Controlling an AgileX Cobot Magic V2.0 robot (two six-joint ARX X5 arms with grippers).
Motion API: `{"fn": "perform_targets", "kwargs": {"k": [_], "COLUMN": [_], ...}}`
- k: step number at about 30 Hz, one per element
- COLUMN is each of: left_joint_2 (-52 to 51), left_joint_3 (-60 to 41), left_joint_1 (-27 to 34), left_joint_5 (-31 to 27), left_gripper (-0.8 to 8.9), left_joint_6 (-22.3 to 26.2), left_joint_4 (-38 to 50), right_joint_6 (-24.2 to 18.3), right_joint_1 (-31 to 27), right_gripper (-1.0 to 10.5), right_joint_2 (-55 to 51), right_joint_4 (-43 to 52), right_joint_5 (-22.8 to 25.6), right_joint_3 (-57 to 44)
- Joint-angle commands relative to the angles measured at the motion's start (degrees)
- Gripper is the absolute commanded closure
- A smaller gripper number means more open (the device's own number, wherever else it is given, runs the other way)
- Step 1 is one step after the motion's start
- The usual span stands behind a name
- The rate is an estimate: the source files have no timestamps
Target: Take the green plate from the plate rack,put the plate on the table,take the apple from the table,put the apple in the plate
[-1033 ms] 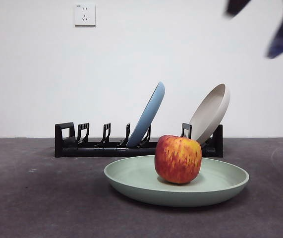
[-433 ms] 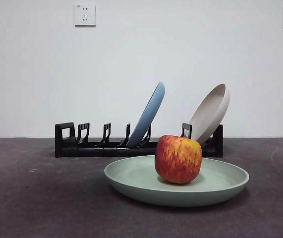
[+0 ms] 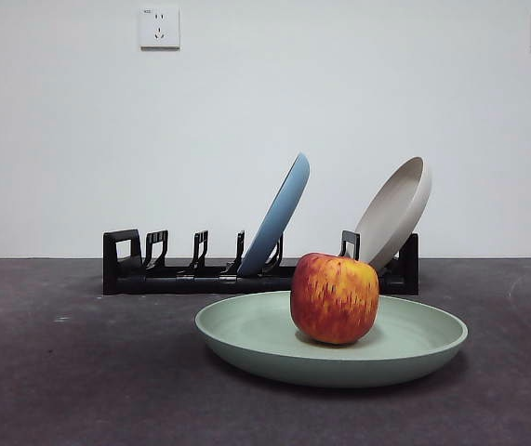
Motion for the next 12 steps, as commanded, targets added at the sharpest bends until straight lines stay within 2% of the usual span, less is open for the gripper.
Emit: {"fn": "perform_targets", "kwargs": {"k": [1,12], "left_joint_2": [-0.1,-0.1], "left_joint_3": [-0.2,-0.2], "left_joint_1": [-0.2,-0.2], "left_joint_5": [-0.3,-0.5], "left_gripper": [8.18,8.17], "left_joint_6": [-0.3,-0.3], "left_joint_4": [0.0,0.0], "right_joint_6": [0.3,0.3], "right_joint_1": [0.1,0.1], "right_gripper": [9.5,9.5], "right_joint_2": [0.0,0.0], "right_joint_4": [0.4,0.4], "right_joint_5": [0.0,0.0], "right_joint_3": [-0.5,-0.5]}}
